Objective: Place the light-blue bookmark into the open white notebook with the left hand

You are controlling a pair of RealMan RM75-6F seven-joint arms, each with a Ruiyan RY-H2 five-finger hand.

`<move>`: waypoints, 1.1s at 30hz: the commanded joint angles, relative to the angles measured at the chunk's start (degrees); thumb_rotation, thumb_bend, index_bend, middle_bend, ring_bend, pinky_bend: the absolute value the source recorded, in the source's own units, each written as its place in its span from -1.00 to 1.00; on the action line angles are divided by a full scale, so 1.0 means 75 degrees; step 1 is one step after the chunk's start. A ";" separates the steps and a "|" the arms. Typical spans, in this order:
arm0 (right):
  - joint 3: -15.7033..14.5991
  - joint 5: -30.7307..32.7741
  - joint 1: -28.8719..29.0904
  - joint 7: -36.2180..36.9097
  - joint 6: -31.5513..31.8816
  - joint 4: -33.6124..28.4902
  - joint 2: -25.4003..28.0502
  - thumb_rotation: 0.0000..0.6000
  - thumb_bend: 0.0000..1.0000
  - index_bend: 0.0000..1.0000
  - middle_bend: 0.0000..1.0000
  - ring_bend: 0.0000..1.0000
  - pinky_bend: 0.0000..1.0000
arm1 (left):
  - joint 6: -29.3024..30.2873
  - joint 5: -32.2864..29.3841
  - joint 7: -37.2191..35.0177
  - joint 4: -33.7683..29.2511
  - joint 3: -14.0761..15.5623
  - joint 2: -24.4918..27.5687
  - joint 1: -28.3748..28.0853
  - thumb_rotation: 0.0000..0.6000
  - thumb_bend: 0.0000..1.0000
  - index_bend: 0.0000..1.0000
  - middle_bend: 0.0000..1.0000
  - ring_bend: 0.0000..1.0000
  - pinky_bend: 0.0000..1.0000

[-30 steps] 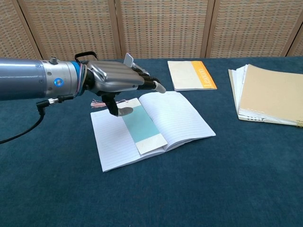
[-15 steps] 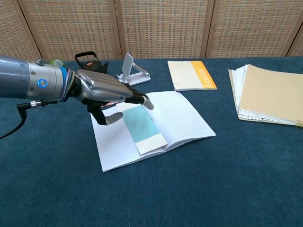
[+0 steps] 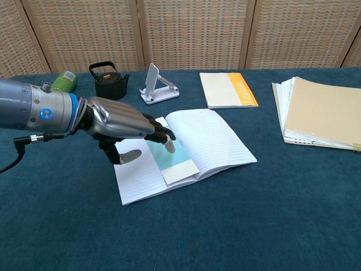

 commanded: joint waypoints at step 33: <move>0.0000 0.0018 0.0000 -0.0038 -0.0010 0.0051 -0.0043 1.00 -0.84 -1.00 -1.00 -1.00 -1.00 | 0.0214 -0.0485 0.0371 0.0479 0.0301 -0.0275 -0.0100 1.00 0.41 -0.73 -1.00 -1.00 -0.96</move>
